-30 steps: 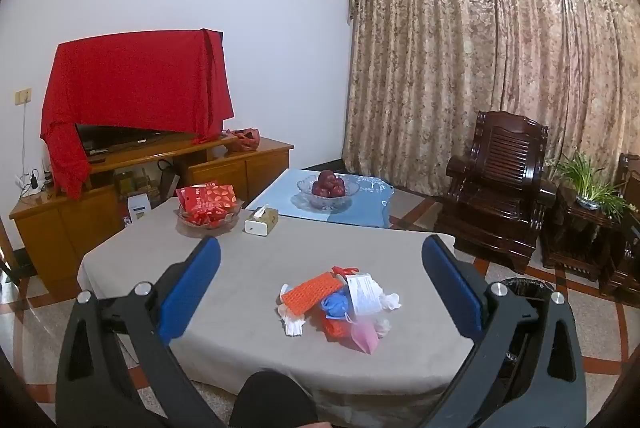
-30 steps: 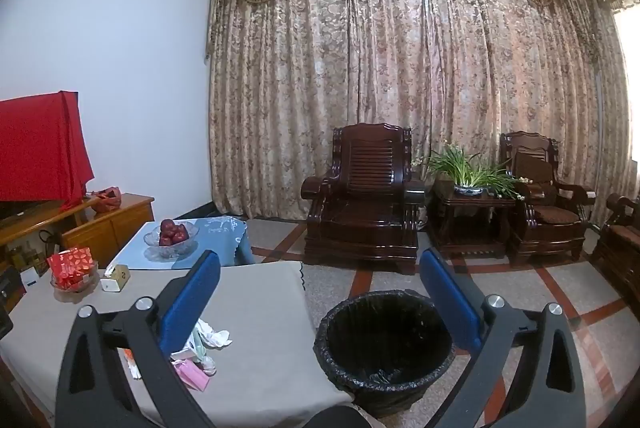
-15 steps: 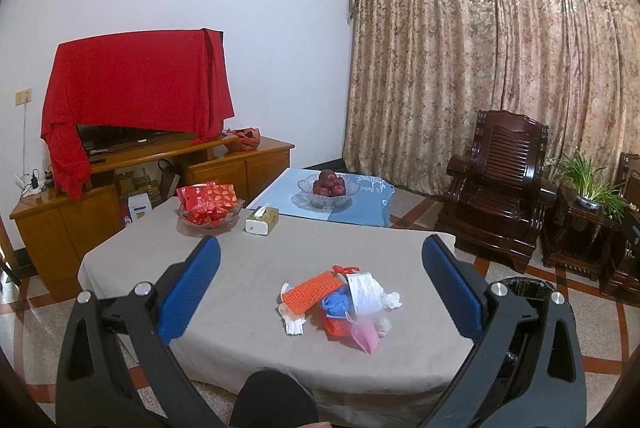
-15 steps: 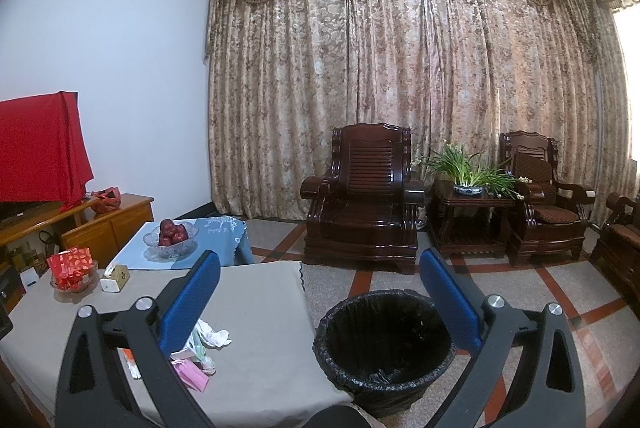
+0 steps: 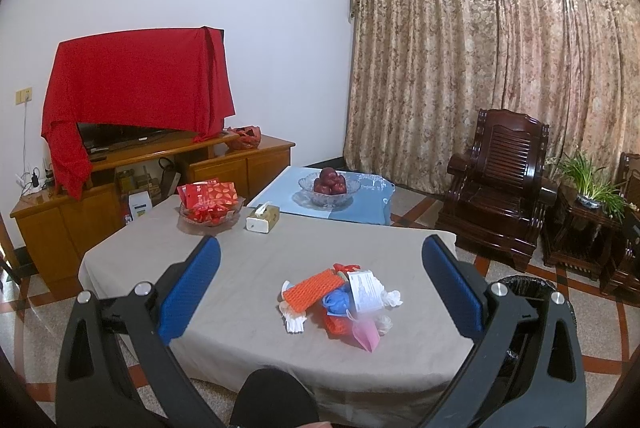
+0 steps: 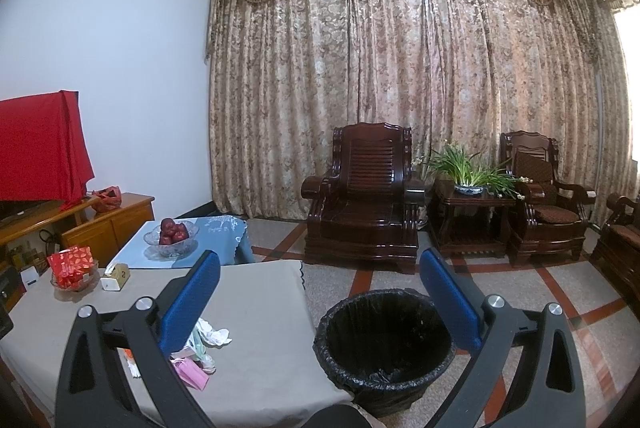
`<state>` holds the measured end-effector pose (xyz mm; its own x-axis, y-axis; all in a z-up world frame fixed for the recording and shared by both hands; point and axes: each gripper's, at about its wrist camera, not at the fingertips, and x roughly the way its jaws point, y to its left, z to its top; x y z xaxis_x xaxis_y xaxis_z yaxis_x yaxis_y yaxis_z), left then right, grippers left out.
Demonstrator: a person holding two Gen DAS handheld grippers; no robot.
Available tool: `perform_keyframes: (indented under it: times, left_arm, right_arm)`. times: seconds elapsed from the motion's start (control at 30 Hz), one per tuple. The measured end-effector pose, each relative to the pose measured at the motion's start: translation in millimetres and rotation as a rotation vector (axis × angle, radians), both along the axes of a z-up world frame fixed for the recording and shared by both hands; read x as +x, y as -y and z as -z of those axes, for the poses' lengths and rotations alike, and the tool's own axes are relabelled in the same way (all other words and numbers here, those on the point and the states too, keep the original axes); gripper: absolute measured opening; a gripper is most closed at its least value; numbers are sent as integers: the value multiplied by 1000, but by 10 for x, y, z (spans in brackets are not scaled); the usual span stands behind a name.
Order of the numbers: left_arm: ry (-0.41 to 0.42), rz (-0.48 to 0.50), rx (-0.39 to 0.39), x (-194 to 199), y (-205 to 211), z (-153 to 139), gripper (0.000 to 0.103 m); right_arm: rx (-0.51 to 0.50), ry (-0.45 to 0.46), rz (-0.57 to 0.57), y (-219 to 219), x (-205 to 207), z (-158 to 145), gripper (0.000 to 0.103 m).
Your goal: Collect trash
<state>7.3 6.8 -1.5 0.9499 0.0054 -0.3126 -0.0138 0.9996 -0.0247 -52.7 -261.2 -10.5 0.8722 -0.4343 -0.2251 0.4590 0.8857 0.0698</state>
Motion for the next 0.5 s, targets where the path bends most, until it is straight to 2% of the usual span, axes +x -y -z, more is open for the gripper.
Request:
perform_keyframes:
  times: [0.5]
  left_arm:
    - [-3, 1, 1, 10, 9, 14, 98]
  right_arm:
    - [0, 0, 0, -44, 19, 8, 97]
